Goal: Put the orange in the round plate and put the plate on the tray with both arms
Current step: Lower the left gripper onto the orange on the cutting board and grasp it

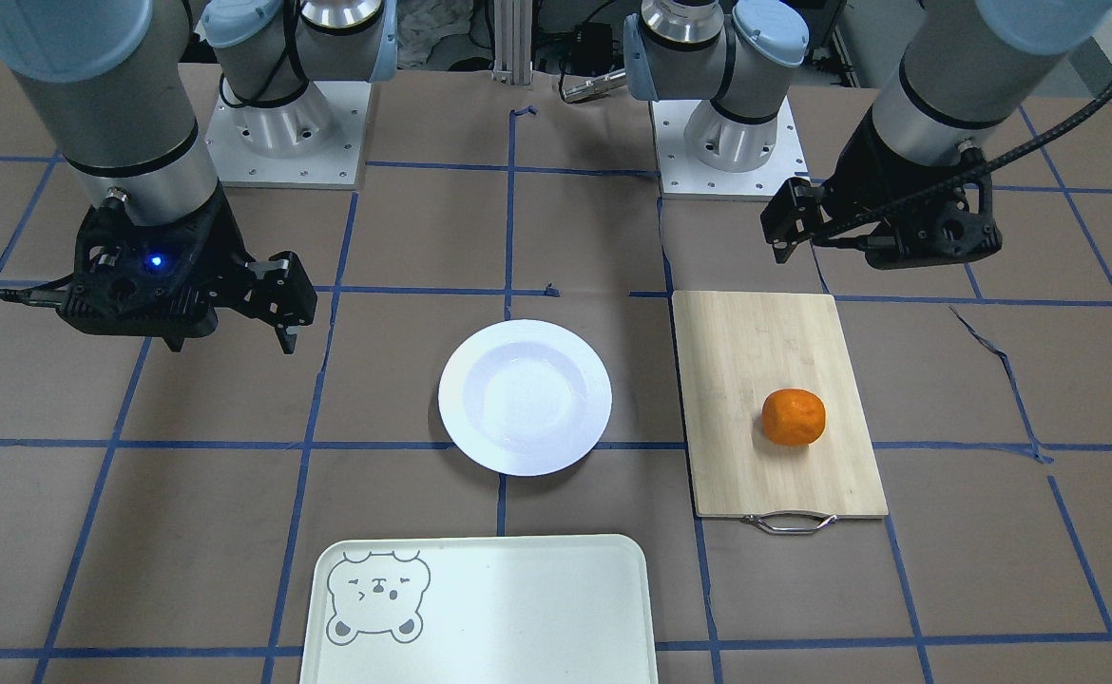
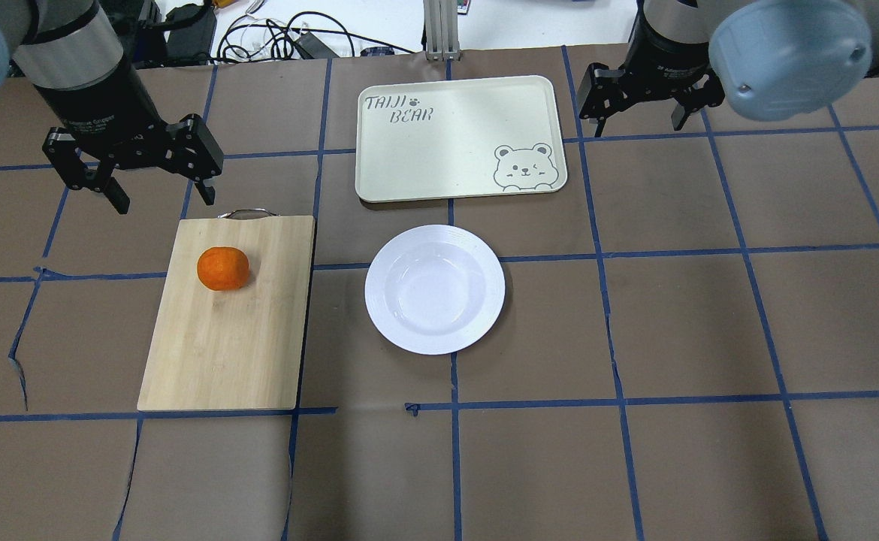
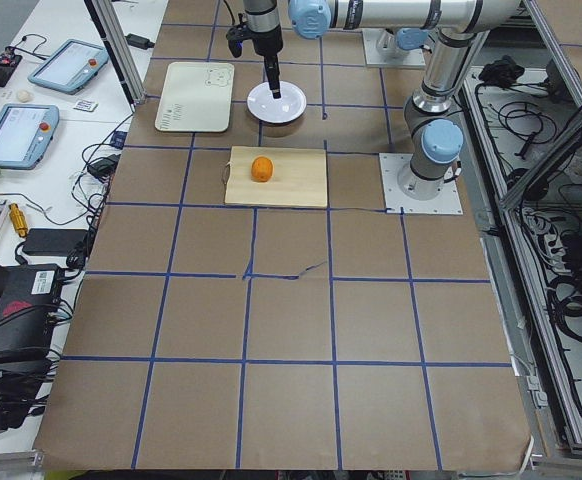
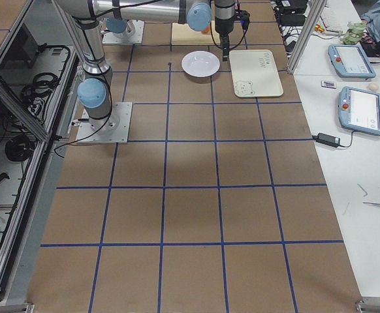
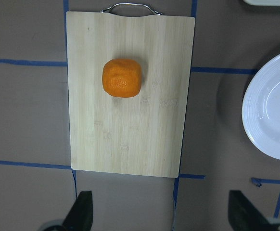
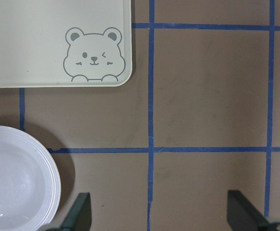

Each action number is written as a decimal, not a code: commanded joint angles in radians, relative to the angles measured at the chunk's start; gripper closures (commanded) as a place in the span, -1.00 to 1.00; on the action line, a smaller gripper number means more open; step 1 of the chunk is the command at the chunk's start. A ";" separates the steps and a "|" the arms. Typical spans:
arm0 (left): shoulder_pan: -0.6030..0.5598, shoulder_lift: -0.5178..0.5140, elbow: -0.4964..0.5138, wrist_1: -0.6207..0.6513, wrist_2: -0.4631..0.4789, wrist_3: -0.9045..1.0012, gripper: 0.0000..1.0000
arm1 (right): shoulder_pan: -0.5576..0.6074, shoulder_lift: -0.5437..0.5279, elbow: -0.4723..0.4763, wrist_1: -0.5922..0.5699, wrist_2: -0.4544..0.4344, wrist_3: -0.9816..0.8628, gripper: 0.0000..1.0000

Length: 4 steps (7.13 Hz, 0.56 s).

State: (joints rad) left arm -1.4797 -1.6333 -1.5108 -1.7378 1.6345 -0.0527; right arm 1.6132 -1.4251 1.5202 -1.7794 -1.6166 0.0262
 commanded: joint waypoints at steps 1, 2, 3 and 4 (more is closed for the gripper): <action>0.069 -0.016 -0.034 -0.003 -0.007 -0.007 -1.00 | 0.001 0.000 0.000 0.000 0.001 0.000 -1.00; 0.123 -0.014 -0.067 0.000 -0.004 -0.015 -1.00 | 0.001 0.000 0.000 -0.002 0.001 0.000 -1.00; 0.165 -0.035 -0.087 0.135 -0.005 -0.016 -1.00 | 0.001 0.000 0.000 -0.002 0.001 0.000 -1.00; 0.167 -0.074 -0.133 0.347 -0.005 0.022 -1.00 | 0.001 0.002 0.002 -0.002 0.001 0.000 -1.00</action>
State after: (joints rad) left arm -1.3362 -1.6704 -1.5982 -1.5938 1.6295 -0.0585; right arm 1.6137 -1.4246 1.5206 -1.7807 -1.6153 0.0261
